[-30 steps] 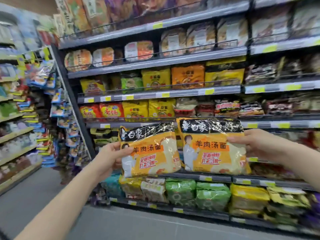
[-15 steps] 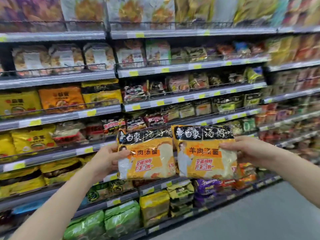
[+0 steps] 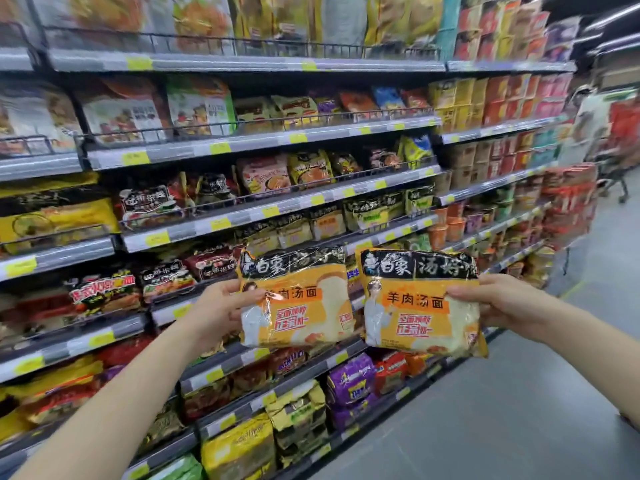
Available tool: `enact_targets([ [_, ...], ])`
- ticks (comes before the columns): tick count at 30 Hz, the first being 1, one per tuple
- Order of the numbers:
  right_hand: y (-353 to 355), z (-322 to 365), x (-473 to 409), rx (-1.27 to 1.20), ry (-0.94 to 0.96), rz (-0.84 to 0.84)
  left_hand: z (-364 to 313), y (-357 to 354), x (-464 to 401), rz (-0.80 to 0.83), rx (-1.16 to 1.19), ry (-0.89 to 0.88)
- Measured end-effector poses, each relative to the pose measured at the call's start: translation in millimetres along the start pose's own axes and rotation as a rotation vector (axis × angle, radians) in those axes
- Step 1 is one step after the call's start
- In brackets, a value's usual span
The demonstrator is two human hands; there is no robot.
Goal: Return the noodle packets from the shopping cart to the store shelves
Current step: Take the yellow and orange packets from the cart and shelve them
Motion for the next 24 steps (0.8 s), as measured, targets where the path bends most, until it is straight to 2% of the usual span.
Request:
enact_targets([
  [9, 23.1, 2.5, -105.7, 0.011, -0.005, -0.022, 11.0, -40.5, -126.1, 0.051, 0.018, -0.01],
  [16, 36.1, 29.2, -206.0, -0.003, -0.002, -0.005, 4.7, -52.7, -230.1, 0.096, 0.027, -0.023],
  [24, 54.9, 27.4, -304.6, 0.034, 0.007, -0.014, 14.1, -66.5, -316.5, 0.065, -0.027, -0.025],
])
Point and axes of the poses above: each hand's wrist, its own x-axis away from the middle knuckle, its own y-axis out of the back of the hand, z = x × y, the point moved 8 cm from there along -x, towards the middle knuckle, and after that the axes turned 5 degrees about -z, right-handed, at the moved point
